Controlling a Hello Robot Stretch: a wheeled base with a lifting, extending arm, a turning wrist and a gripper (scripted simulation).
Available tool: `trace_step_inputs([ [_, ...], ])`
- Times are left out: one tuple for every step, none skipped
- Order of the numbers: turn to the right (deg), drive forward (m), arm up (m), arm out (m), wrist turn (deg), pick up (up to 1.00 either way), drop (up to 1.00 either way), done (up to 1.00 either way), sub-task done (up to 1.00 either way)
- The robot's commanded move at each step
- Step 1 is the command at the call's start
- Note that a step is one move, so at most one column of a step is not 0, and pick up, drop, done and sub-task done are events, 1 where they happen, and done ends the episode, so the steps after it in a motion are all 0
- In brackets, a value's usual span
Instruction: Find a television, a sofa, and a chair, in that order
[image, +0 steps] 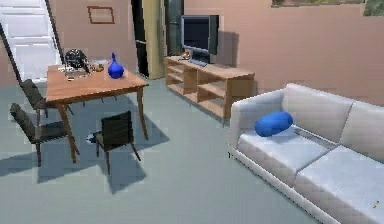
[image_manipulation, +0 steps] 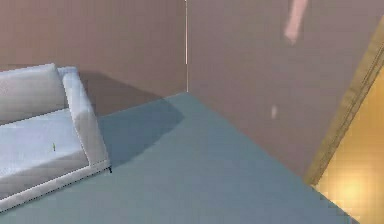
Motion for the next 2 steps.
trace_step_inputs([
  [0.0,1.00,0.00,0.00,0.0,0.00,0.00,0.00,0.00],
  [3.0,0.00,0.00,0.00,0.0,0.00,0.00,0.00,0.00],
])
